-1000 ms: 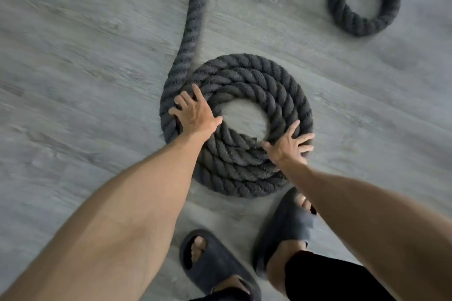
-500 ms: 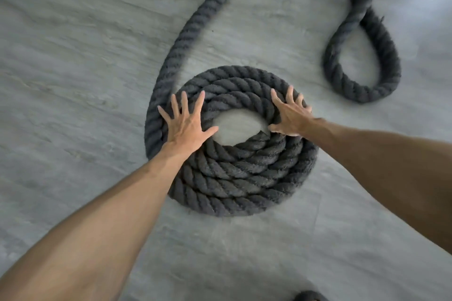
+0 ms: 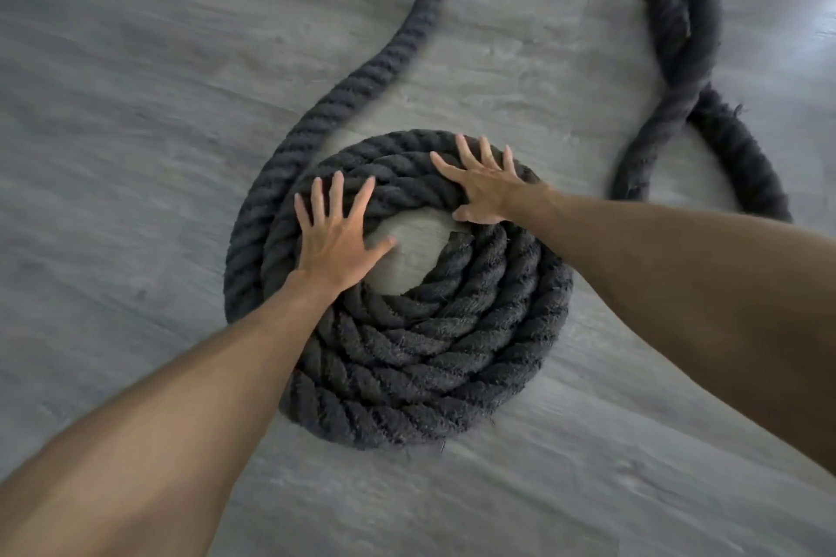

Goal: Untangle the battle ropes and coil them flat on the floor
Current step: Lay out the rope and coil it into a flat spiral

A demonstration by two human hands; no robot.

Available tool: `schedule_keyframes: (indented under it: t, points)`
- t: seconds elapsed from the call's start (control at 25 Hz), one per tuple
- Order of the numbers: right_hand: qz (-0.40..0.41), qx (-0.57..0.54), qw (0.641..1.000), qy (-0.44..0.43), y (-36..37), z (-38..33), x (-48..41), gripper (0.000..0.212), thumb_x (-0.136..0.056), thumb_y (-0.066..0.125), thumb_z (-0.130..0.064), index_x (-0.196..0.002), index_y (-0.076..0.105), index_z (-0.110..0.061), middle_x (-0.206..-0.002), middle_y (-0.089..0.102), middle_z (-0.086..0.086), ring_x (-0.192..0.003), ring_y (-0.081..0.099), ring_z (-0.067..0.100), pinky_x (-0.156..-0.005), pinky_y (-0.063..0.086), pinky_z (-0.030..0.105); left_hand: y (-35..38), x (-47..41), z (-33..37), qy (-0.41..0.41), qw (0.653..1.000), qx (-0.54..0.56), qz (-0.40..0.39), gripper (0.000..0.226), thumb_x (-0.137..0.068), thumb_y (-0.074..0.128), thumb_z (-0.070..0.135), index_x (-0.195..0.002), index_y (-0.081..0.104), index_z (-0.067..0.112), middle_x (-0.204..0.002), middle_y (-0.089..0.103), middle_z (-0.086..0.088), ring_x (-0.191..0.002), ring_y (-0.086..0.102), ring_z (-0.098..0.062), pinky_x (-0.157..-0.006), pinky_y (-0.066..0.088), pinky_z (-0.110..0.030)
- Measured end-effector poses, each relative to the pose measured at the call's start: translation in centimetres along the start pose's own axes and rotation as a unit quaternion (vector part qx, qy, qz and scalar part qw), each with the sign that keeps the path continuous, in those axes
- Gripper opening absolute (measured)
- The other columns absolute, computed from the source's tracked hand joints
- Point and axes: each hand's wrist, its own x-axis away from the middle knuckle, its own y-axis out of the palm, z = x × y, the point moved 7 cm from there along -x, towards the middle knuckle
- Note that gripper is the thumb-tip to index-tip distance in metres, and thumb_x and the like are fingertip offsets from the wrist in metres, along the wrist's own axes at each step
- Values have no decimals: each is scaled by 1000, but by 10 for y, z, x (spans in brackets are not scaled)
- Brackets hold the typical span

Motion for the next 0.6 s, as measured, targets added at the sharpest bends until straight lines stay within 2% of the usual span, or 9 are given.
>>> schedule_keyframes:
  t: [0.16, 0.24, 0.36, 0.48, 0.6]
  points:
    - [-20, -1, 999, -28, -32, 0, -41, 97, -96, 62, -26, -157, -11, -43, -164, -28, 4, -150, -23, 36, -119, -8, 62, 0, -18, -8, -45, 998, -42, -28, 79, -93, 28, 70, -157, 1, 31, -163, 3, -15, -148, 5, -42, -116, 9, -63]
    - [-40, 3, 998, -45, -45, -10, -60, 97, -96, 61, -23, -156, -13, -44, -164, -28, 3, -150, -23, 36, -120, -6, 61, -17, -32, -18, -40, 995, -77, -58, 82, -91, 32, 72, -156, 8, 29, -159, 14, -18, -142, 18, -43, -111, 20, -62]
    - [-33, 57, 997, -48, -61, -14, -87, 100, -96, 61, -20, -155, -16, -43, -163, -30, 3, -150, -24, 36, -120, -4, 62, -33, -60, -33, -8, 995, -98, -25, 91, -80, 45, 78, -151, 24, 25, -150, 28, -21, -134, 29, -40, -108, 26, -60]
    - [-20, 74, 995, -63, -74, -18, -115, 100, -96, 58, -16, -155, -18, -43, -162, -32, 2, -149, -25, 35, -120, -2, 63, -32, -112, -37, 14, 998, -59, -15, 107, -73, 51, 82, -155, 12, 26, -160, 11, -22, -147, 10, -42, -113, 6, -70]
    - [-18, 98, 992, -72, -85, -24, -140, 101, -95, 58, -13, -155, -19, -43, -161, -34, 0, -150, -25, 33, -121, -1, 62, -24, -175, -43, 8, 998, 4, -69, 115, -70, 45, 89, -156, -5, 31, -164, -6, -16, -148, -12, -44, -107, -8, -75]
